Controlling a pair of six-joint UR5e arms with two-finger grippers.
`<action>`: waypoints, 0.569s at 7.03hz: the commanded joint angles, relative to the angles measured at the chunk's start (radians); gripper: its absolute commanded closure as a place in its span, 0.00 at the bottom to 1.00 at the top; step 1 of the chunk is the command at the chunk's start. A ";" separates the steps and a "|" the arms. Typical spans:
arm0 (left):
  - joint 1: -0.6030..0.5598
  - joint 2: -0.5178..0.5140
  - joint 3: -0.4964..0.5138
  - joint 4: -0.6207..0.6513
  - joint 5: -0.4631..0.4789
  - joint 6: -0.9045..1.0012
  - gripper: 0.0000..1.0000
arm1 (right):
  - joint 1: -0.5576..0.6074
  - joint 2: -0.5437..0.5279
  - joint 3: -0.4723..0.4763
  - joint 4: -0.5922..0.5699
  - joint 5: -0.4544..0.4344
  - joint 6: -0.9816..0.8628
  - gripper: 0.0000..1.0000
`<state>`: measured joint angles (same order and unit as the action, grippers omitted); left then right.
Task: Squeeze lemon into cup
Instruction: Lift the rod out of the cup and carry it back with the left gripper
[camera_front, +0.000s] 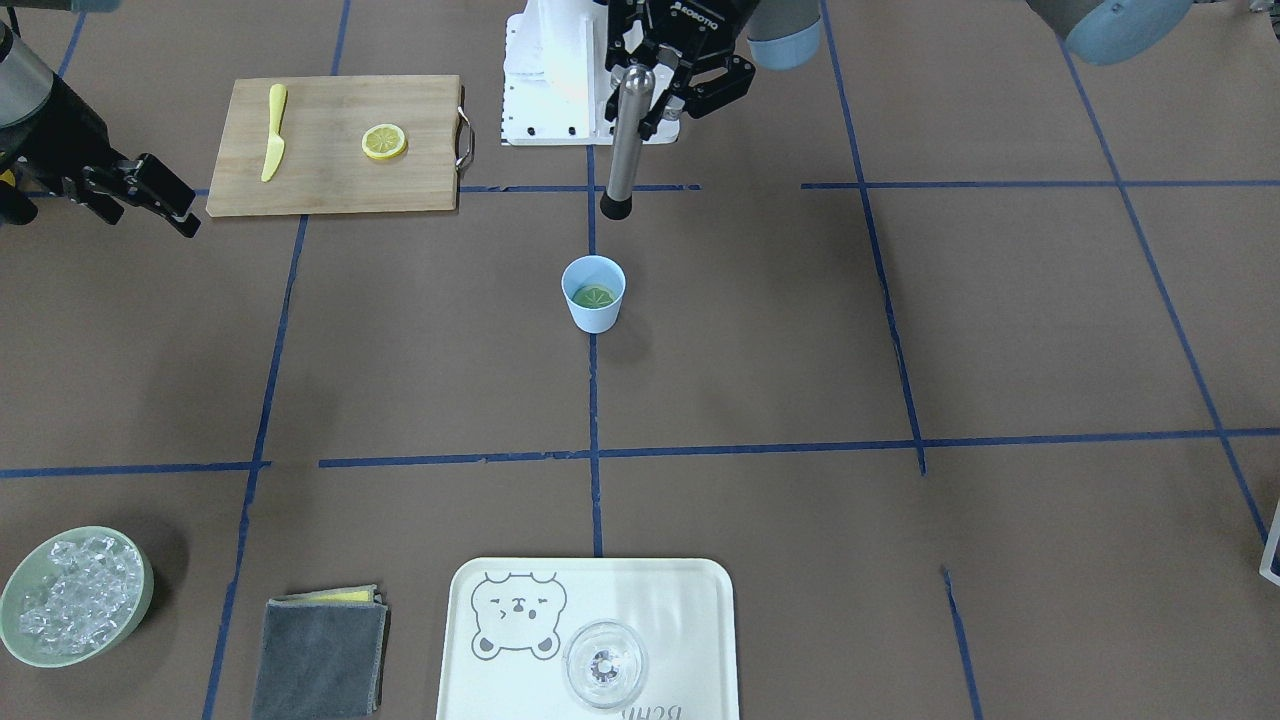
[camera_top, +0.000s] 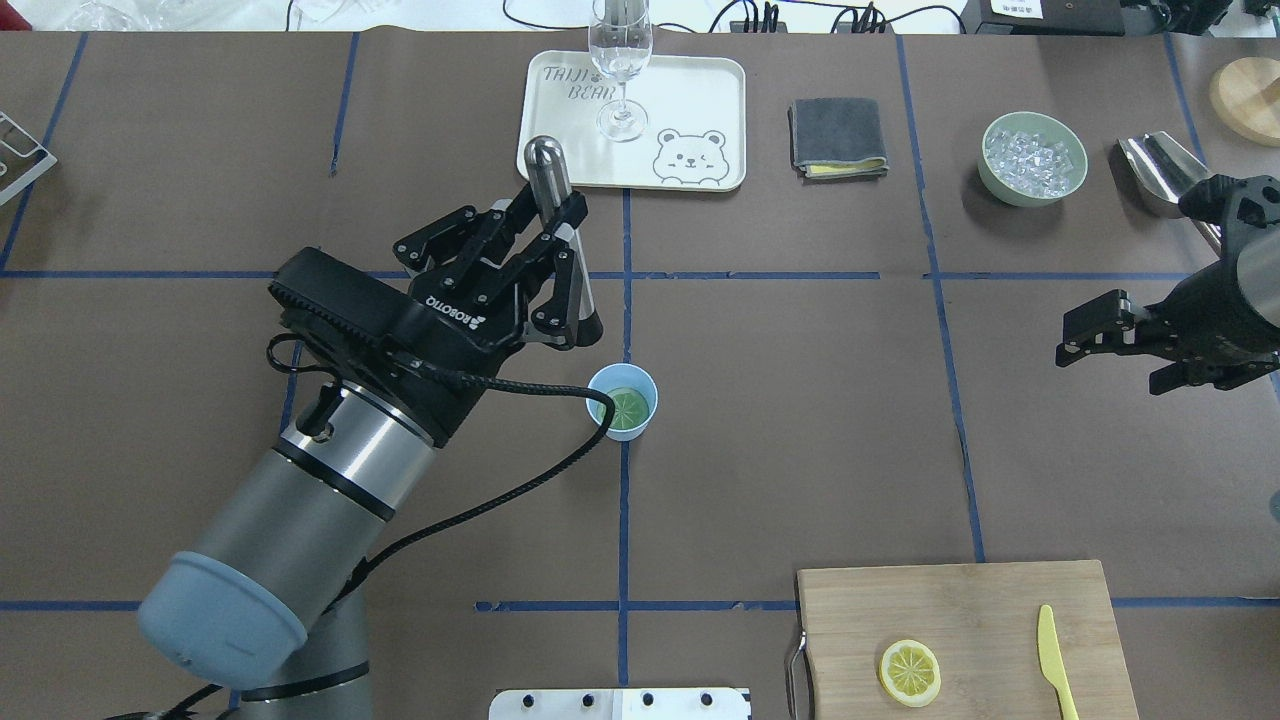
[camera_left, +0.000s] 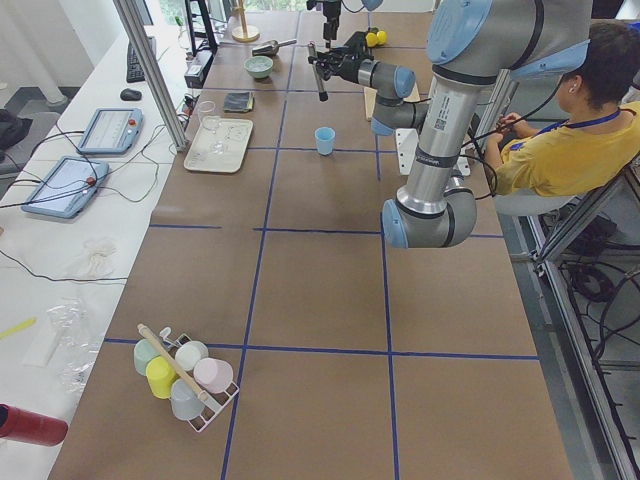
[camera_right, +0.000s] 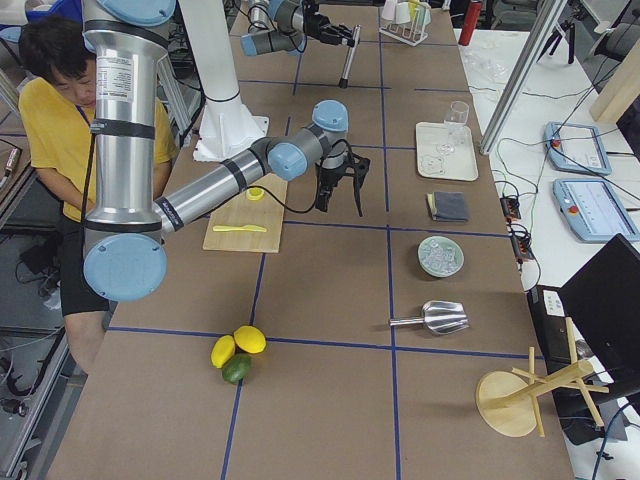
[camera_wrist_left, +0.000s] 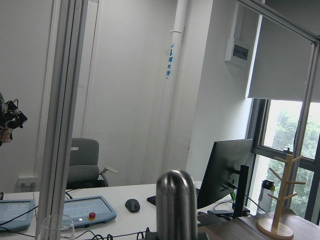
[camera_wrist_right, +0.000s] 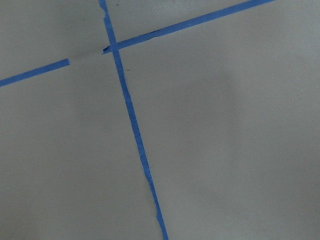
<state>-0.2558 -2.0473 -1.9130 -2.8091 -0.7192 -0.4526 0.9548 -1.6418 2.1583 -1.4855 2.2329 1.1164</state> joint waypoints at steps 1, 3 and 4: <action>-0.089 0.190 -0.008 0.002 -0.093 -0.037 1.00 | 0.001 -0.018 0.002 0.001 0.001 -0.001 0.00; -0.294 0.333 -0.006 0.076 -0.432 -0.081 1.00 | 0.002 -0.018 0.005 0.001 0.001 0.000 0.00; -0.409 0.334 0.003 0.208 -0.626 -0.090 1.00 | 0.002 -0.018 0.006 0.001 0.001 0.000 0.00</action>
<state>-0.5285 -1.7423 -1.9169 -2.7232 -1.1196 -0.5301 0.9567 -1.6590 2.1622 -1.4849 2.2335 1.1162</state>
